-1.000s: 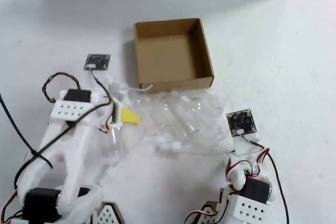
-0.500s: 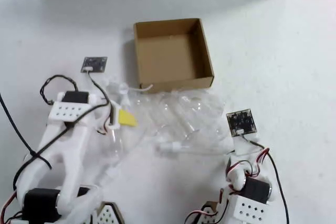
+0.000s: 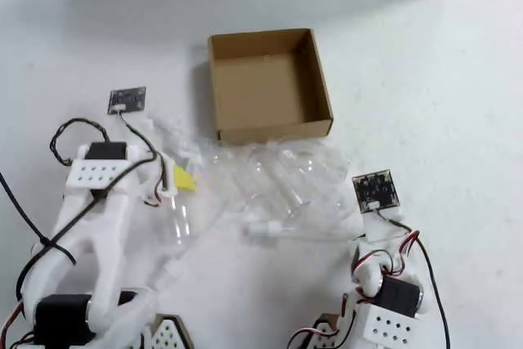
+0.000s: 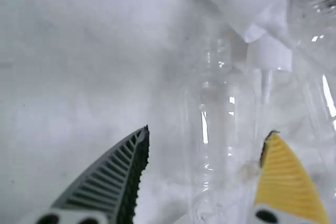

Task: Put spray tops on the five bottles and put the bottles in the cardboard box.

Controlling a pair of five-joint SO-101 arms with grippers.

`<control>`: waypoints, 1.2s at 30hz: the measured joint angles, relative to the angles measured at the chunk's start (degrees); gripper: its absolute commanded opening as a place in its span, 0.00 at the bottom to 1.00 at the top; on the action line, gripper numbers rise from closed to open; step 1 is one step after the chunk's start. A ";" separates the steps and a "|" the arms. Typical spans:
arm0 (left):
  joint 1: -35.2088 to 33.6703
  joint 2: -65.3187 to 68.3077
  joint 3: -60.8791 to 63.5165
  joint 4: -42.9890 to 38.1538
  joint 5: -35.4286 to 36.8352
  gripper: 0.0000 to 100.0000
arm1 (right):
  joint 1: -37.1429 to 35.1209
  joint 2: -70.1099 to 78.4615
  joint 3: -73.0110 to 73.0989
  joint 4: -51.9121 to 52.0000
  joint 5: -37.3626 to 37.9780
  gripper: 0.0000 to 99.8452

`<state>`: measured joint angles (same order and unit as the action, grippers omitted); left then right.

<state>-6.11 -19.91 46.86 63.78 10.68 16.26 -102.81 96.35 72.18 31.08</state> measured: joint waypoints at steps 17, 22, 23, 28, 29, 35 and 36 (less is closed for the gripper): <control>0.00 7.82 0.18 -5.71 4.13 0.32 | 0.00 0.00 0.00 0.00 0.00 0.06; 0.00 8.88 0.18 -5.71 4.04 0.32 | 0.00 0.00 0.00 0.00 0.00 0.06; 0.00 8.88 -0.18 -5.45 4.04 0.32 | 0.00 0.00 0.00 0.00 0.00 0.06; 0.00 9.14 -1.32 -3.87 3.60 0.32 | 0.00 0.00 0.00 0.00 0.00 0.06; 0.00 9.14 -1.32 -3.69 2.81 0.31 | 0.00 0.00 0.00 0.00 0.00 0.06; 0.09 9.14 -1.32 -3.69 1.49 0.21 | 0.00 0.00 0.00 0.00 0.00 0.06; 0.35 9.14 -1.32 -3.69 1.41 0.22 | 0.00 0.00 0.00 0.00 0.00 0.06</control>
<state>-5.76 -10.77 45.54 60.09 12.09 16.26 -102.81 96.35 72.18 31.08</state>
